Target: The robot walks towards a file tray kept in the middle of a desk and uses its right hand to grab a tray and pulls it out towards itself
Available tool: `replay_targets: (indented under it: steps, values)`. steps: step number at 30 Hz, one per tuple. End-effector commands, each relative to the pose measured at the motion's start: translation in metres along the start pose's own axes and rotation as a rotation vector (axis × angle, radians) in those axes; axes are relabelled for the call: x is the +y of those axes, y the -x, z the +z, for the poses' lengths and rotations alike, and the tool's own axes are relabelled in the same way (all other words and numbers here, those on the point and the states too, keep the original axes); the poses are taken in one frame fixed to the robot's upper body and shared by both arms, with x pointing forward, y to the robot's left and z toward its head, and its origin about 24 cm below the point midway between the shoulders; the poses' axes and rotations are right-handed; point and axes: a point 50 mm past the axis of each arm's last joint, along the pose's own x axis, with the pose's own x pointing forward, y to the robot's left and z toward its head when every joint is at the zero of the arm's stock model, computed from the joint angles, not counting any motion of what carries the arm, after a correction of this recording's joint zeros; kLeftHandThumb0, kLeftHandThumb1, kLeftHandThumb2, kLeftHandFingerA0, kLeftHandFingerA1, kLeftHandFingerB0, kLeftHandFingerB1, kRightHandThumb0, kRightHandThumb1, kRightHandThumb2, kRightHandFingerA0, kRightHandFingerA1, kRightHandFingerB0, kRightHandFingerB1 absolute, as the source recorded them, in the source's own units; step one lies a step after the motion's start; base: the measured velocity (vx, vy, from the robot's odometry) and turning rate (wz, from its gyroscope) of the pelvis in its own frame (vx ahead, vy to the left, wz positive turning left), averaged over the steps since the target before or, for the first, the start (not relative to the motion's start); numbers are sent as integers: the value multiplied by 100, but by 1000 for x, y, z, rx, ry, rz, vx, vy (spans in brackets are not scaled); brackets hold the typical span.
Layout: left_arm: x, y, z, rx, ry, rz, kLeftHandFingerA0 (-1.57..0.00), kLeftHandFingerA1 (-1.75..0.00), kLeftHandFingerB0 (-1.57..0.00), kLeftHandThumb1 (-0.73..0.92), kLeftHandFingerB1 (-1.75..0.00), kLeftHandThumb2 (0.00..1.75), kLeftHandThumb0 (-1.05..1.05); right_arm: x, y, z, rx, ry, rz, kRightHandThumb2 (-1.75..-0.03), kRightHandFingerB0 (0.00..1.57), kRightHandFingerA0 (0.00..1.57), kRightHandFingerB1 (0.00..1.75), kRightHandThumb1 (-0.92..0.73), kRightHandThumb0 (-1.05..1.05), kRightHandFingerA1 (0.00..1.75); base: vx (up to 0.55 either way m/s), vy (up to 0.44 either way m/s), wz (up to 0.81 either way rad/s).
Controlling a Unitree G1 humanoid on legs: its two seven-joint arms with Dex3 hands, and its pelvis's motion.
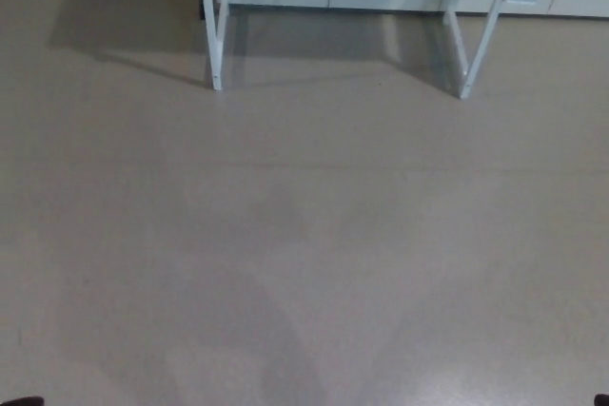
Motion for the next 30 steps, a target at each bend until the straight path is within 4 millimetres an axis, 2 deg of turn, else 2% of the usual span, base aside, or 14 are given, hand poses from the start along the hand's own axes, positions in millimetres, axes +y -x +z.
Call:
replay_targets:
  steps: [1,9,17,18,19,20,21,22,24,25,27,28,29,30]
  values:
    - [1,0,6,-35,-28,-7,-53,-42,-46,68,-37,61,-70,-7,-3,2,-30,20,-18,-60,51,63,53,-67,-42,62,171,-193,15]
    - [1,1,6,-33,-29,-11,-54,-43,-44,63,-37,63,-72,-7,-4,1,-22,28,-8,-59,51,64,52,-68,-37,62,215,-208,7]
    - [0,2,6,-35,-40,-16,-52,-42,-45,68,-37,61,-69,-5,-3,4,-11,18,5,-59,49,62,51,-68,-37,61,193,93,-13]
    - [0,2,6,-34,-38,-16,-49,-56,-29,56,-46,96,-70,-4,-2,5,-12,17,6,-59,48,62,52,-68,-38,62,347,203,13]
    - [0,2,5,-32,-35,-17,-49,-56,-29,56,-46,96,-70,-4,0,6,-14,16,8,-59,48,62,52,-68,-38,62,309,222,-59]
    - [0,3,4,-31,-36,-18,-53,-43,-43,63,-37,64,-73,-4,0,4,-10,17,8,-59,50,62,52,-67,-38,61,294,221,-31]
    - [0,3,3,-31,-35,-17,-53,-43,-43,63,-38,64,-73,-5,-1,2,-2,20,8,-89,42,59,59,-50,-41,69,256,147,-8]
    - [0,3,3,-29,-39,-16,-53,-43,-43,63,-38,64,-73,-5,0,3,-2,23,12,-60,49,62,51,-68,-38,60,259,122,9]
    - [0,3,4,-31,-48,-13,-53,-43,-43,63,-38,64,-74,-5,-1,2,-11,22,19,-59,51,64,52,-68,-40,61,204,94,0]
    - [0,3,5,-33,-53,-13,-51,-57,-33,56,-48,96,-71,-6,-4,0,-8,35,20,-59,52,65,51,-67,-40,59,219,48,11]
    - [1,2,6,-40,-55,-15,-51,-57,-32,57,-47,96,-73,-7,-6,-3,-5,36,22,-59,52,66,51,-67,-38,59,218,5,9]
    - [1,2,6,-39,-53,-15,-53,-44,-43,63,-38,64,-74,-7,-6,-3,-7,31,25,-59,52,66,51,-67,-38,60,214,-29,9]
    - [1,2,6,-37,-51,-14,-53,-42,-46,68,-37,61,-70,-6,-6,-2,-12,29,29,-90,44,65,61,-50,-41,72,216,-88,6]
    - [0,2,6,-34,-51,-12,-53,-43,-43,63,-38,63,-73,-5,-5,0,-19,32,35,-90,46,66,61,-51,-41,72,120,-102,12]
